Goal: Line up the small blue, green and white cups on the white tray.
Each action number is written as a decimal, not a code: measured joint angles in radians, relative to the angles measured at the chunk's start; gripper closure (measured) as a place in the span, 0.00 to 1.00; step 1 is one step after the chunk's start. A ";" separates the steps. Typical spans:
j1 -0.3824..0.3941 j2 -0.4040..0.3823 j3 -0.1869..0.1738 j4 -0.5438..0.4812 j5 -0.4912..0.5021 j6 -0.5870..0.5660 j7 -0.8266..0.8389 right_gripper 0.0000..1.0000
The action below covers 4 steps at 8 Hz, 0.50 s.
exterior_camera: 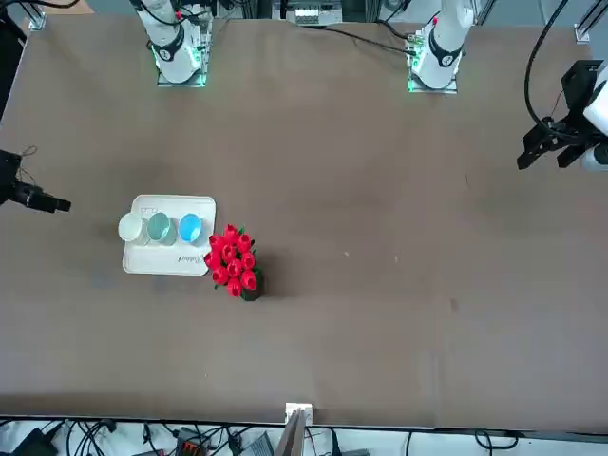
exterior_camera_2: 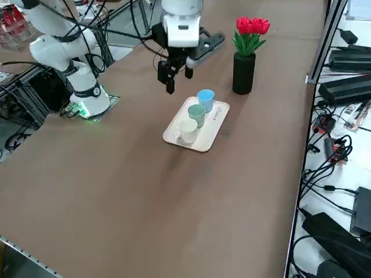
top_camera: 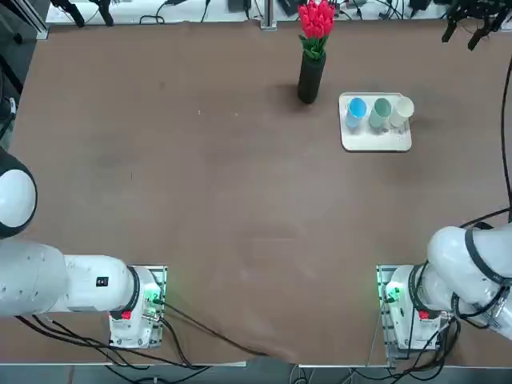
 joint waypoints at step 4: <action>0.336 -0.126 -0.309 0.007 0.123 -0.013 -0.349 0.00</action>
